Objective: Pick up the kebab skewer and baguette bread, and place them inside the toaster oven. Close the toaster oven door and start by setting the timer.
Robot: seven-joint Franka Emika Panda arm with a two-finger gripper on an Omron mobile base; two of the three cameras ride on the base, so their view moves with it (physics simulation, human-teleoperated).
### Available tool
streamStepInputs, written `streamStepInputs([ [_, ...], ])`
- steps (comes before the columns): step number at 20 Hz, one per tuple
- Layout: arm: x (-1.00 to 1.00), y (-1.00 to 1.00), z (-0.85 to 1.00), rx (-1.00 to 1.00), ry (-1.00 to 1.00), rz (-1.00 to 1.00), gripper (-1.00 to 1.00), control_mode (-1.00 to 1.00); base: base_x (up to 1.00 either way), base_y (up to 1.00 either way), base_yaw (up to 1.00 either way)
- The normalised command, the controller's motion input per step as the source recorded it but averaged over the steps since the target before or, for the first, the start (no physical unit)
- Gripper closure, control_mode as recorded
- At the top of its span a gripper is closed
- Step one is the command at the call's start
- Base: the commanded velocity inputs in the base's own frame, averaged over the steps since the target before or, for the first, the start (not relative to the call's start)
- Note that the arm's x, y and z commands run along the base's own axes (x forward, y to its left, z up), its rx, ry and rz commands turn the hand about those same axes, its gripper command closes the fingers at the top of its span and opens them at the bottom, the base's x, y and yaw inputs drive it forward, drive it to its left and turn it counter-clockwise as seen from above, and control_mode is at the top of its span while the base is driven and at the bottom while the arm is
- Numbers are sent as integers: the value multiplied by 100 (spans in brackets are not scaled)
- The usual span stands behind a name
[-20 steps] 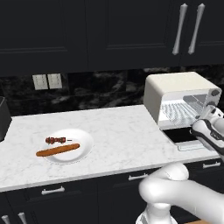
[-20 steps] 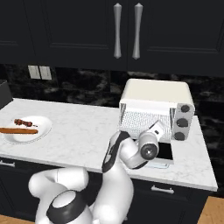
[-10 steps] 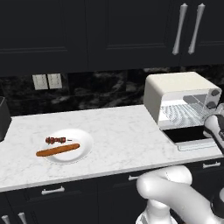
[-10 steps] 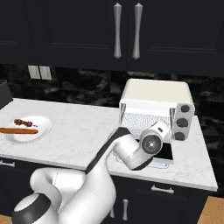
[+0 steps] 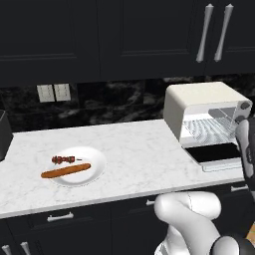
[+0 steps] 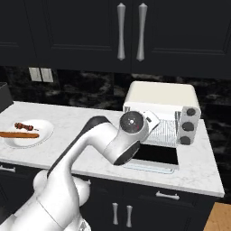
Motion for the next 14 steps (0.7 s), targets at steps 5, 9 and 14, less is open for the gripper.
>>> streamStepInputs([
  [5, -58, 91, 30, 6, 19, -13, 100, -100, 0, 0, 0],
  [9, -42, 100, 17, 6, 15, -8, 100, -100, 0, 0, 0],
  [14, -20, 100, 27, 11, 9, -10, 100, -100, 0, 0, 0],
])
